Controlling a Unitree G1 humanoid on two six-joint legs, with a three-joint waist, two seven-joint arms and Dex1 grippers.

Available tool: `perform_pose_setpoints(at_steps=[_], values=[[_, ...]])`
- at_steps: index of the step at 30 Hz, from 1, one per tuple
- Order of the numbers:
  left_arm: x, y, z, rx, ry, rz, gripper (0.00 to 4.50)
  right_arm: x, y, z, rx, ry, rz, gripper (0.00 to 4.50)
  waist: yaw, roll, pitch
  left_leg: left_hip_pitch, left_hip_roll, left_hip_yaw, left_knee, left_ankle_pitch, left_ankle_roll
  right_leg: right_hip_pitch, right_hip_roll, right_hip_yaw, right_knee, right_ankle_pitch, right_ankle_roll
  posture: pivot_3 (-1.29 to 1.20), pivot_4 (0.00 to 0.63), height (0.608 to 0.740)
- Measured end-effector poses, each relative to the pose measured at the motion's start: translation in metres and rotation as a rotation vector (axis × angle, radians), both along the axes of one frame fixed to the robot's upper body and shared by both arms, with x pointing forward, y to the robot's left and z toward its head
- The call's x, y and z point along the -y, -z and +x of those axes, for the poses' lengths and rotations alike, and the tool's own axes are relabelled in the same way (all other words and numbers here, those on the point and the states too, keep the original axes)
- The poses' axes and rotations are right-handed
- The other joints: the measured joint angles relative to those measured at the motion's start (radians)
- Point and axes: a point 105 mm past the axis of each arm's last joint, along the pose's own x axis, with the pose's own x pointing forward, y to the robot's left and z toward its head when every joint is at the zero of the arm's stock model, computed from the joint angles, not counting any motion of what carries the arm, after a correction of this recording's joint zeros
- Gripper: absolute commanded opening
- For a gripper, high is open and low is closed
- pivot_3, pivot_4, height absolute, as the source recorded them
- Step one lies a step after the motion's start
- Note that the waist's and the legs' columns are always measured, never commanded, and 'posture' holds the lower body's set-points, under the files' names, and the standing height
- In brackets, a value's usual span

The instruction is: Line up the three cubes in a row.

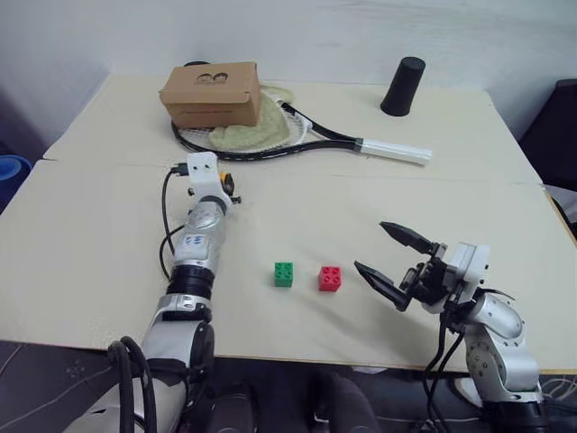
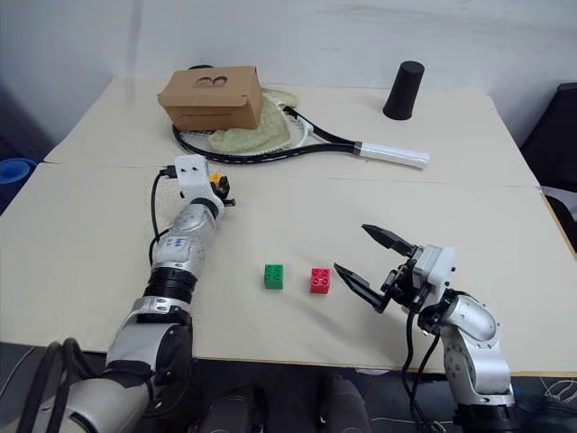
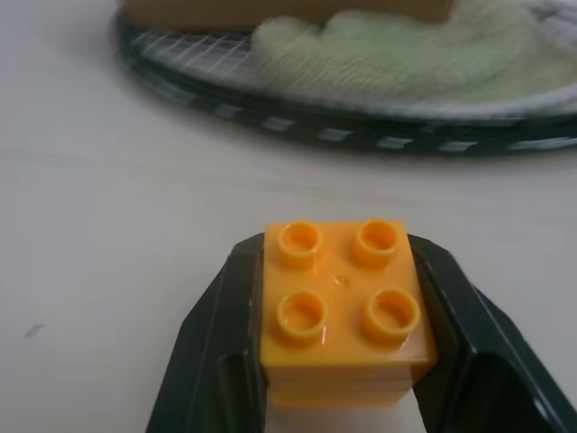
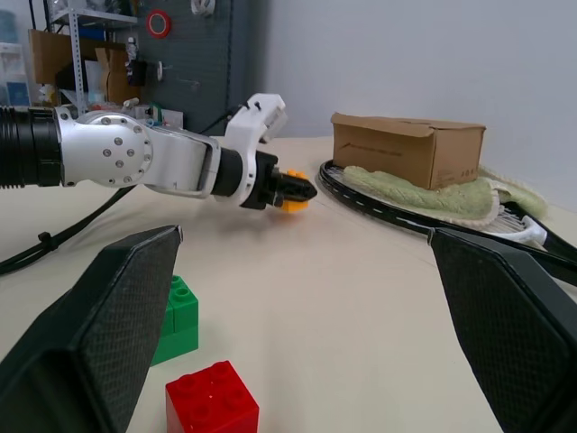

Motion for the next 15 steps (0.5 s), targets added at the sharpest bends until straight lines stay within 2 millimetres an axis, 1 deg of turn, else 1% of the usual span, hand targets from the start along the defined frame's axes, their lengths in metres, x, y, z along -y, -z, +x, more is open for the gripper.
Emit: perform_pose_setpoints(at_steps=[1, 2, 3, 5, 7, 9, 10, 12, 13, 15], values=[[-0.009, -0.009, -0.005, 0.038, 0.078, 0.017, 1.53, 0.000, -0.001, -0.001, 0.001, 0.000, -0.005, 4.50, -0.005, 0.000, 0.000, 0.000, 0.000, 0.000, 0.000, 0.000, -0.001, 0.000, 0.002, 0.000, 0.000, 0.000, -0.001, 0.00, 0.150, 0.740], [-0.025, -0.023, -0.015, 0.088, 0.178, 0.060, 1.53, 0.000, -0.002, -0.001, 0.001, -0.005, -0.016, 4.50, -0.013, 0.000, 0.000, 0.001, 0.001, -0.001, 0.000, 0.000, -0.003, 0.000, 0.004, 0.000, 0.001, -0.001, -0.002, 0.00, 0.150, 0.740], [-0.034, -0.032, -0.021, 0.117, 0.229, 0.095, 1.53, 0.001, -0.002, -0.002, 0.000, -0.005, -0.024, 4.50, -0.013, 0.000, 0.000, 0.001, 0.001, -0.001, 0.000, 0.000, -0.004, 0.000, 0.005, 0.000, 0.001, -0.001, -0.003, 0.00, 0.150, 0.740], [-0.045, -0.047, -0.039, 0.161, 0.401, 0.210, 1.53, 0.004, -0.002, -0.002, -0.012, -0.013, -0.046, 4.50, -0.013, 0.001, 0.000, 0.001, 0.001, -0.002, 0.000, 0.000, -0.004, 0.000, 0.007, -0.001, 0.001, -0.002, -0.004, 0.00, 0.150, 0.740], [-0.047, -0.048, -0.060, 0.149, 0.609, 0.291, 1.53, 0.006, -0.003, -0.006, -0.017, -0.050, -0.083, 4.50, -0.012, 0.001, 0.000, 0.001, 0.000, -0.002, 0.000, 0.000, -0.003, 0.000, 0.007, -0.001, 0.001, -0.002, -0.004, 0.00, 0.150, 0.740], [-0.046, -0.039, -0.078, 0.118, 0.777, 0.363, 1.53, 0.007, -0.003, -0.012, -0.024, -0.095, -0.126, 4.50, -0.005, 0.001, 0.000, 0.001, 0.000, -0.002, 0.000, 0.000, -0.002, 0.001, 0.007, -0.001, 0.001, -0.002, -0.004, 0.00, 0.150, 0.740], [-0.042, -0.031, -0.086, 0.092, 0.870, 0.418, 1.53, 0.008, -0.004, -0.016, -0.031, -0.122, -0.141, 4.50, 0.001, 0.001, 0.000, 0.000, 0.000, -0.002, 0.000, 0.000, -0.001, 0.001, 0.007, -0.001, 0.001, -0.002, -0.003, 0.00, 0.150, 0.740], [-0.036, -0.014, -0.100, 0.038, 1.021, 0.509, 1.53, 0.010, -0.006, -0.019, -0.041, -0.150, -0.147, 4.50, 0.011, 0.001, 0.000, 0.000, 0.000, -0.002, 0.001, -0.001, 0.001, 0.001, 0.007, 0.000, 0.000, -0.002, -0.003, 0.00, 0.150, 0.740], [-0.033, -0.002, -0.109, -0.002, 1.105, 0.556, 1.53, 0.010, -0.007, -0.022, -0.048, -0.169, -0.161, 4.50, 0.012, 0.001, 0.000, 0.000, 0.000, -0.002, 0.001, -0.002, 0.001, 0.001, 0.007, 0.000, 0.000, -0.002, -0.003, 0.00, 0.150, 0.740], [-0.029, 0.018, -0.122, -0.066, 1.213, 0.607, 1.53, 0.011, -0.003, -0.029, -0.067, -0.216, -0.218, 4.50, 0.012, 0.001, 0.000, 0.000, 0.001, -0.002, 0.001, -0.002, 0.002, 0.001, 0.007, 0.001, 0.000, -0.002, -0.003, 0.00, 0.150, 0.740]])
